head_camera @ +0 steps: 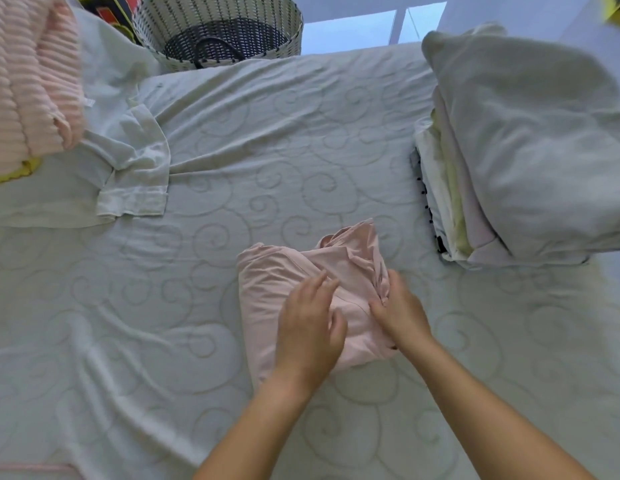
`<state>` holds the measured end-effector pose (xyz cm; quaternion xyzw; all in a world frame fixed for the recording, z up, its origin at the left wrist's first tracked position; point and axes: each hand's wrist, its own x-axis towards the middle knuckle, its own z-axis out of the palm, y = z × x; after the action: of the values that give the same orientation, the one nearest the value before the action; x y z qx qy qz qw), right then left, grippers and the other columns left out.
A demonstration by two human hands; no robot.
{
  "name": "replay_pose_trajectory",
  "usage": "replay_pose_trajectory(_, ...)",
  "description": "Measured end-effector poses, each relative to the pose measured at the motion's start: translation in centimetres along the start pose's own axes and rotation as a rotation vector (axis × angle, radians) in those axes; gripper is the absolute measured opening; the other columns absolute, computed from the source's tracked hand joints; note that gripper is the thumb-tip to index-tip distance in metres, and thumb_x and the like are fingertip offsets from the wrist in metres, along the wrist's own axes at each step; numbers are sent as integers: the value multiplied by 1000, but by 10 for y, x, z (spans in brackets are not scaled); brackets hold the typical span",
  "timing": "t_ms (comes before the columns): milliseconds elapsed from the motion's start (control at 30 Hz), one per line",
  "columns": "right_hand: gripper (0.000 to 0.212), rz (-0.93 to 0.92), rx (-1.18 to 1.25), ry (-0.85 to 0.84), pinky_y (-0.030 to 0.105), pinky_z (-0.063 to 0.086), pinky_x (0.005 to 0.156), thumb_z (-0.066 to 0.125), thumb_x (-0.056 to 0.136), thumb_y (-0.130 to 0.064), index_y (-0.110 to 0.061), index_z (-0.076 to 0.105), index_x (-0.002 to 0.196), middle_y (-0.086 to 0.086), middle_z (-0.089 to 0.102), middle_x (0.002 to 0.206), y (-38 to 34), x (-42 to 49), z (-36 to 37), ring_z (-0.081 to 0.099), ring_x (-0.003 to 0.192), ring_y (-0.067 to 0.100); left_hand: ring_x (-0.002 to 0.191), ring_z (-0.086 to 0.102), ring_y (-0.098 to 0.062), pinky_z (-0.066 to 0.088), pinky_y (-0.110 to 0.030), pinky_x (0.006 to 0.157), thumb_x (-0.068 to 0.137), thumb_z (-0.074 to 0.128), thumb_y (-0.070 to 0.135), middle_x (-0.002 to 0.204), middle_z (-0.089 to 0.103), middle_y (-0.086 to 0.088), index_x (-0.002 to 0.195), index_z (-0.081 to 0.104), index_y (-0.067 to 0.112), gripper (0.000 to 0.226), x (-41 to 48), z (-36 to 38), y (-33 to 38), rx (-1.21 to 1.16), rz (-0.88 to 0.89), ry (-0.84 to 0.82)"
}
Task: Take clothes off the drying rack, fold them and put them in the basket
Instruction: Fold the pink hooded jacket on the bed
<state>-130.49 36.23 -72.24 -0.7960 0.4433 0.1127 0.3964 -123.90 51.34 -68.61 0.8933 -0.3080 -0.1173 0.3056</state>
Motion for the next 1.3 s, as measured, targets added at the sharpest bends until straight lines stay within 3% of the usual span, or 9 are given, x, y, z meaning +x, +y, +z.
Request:
replay_pose_trajectory(133,72,-293,-299,325,52,37,98,63,80,-40,-29,32,145,10,43,143,-7,-18,20,41,125,34,146,-12,-34,2,-69,108,82,22,67,161,-7,4,145,20,50,65,-4,-18,-29,404,-292,-301)
replay_pose_trajectory(200,62,-423,-358,224,59,22,108,41,83,-58,-40,34,143,7,27,156,-11,-25,35,23,141,34,142,-27,-34,1,-71,106,75,3,76,155,-30,8,145,5,54,73,-10,-5,-42,436,-313,-361)
replay_pose_trajectory(300,74,-279,-482,-61,58,-12,112,0,73,-74,-56,12,145,-5,-14,161,-3,-23,52,-18,145,33,145,-8,-38,15,-80,95,76,7,75,160,-10,1,144,24,51,75,-9,17,-52,446,-271,-344)
replay_pose_trajectory(400,78,-217,-525,-65,57,-16,112,-10,68,-76,-59,-2,143,-7,-24,158,7,-15,60,-23,143,34,138,22,-40,29,-82,79,85,21,71,155,30,-7,137,44,42,63,-9,30,-64,465,-259,-325)
replay_pose_trajectory(600,81,-95,-266,244,53,10,114,30,79,-75,-45,6,150,7,3,161,13,-19,47,6,146,33,143,16,-41,24,-63,106,82,37,68,158,8,-9,146,20,38,73,-21,14,-80,185,-211,-60)
replay_pose_trajectory(700,89,151,-157,316,52,29,104,54,81,-63,-39,5,151,16,23,149,15,-18,39,31,132,40,138,27,-39,32,-47,108,82,51,60,153,16,-20,149,15,34,81,-30,-4,-90,-58,-441,132)
replay_pose_trajectory(900,94,120,-57,218,42,40,79,60,81,-59,-53,-8,145,21,48,121,0,-19,35,52,104,39,137,37,-24,35,-33,103,81,67,52,158,23,1,152,-5,33,102,-27,-13,-86,-324,-626,30)
replay_pose_trajectory(1067,79,-19,-117,155,39,42,80,55,92,-40,-43,3,150,16,62,118,-8,-23,29,59,101,41,131,41,-21,30,-20,92,80,61,51,151,31,-1,149,4,44,90,-21,-23,-76,-341,-473,-33)
replay_pose_trajectory(1300,42,-307,-88,293,36,46,66,43,89,-27,-39,60,126,18,58,82,-36,-70,30,56,75,39,118,51,-14,38,-17,91,89,64,30,127,43,1,134,41,51,54,-28,-73,-68,-395,-290,-99)
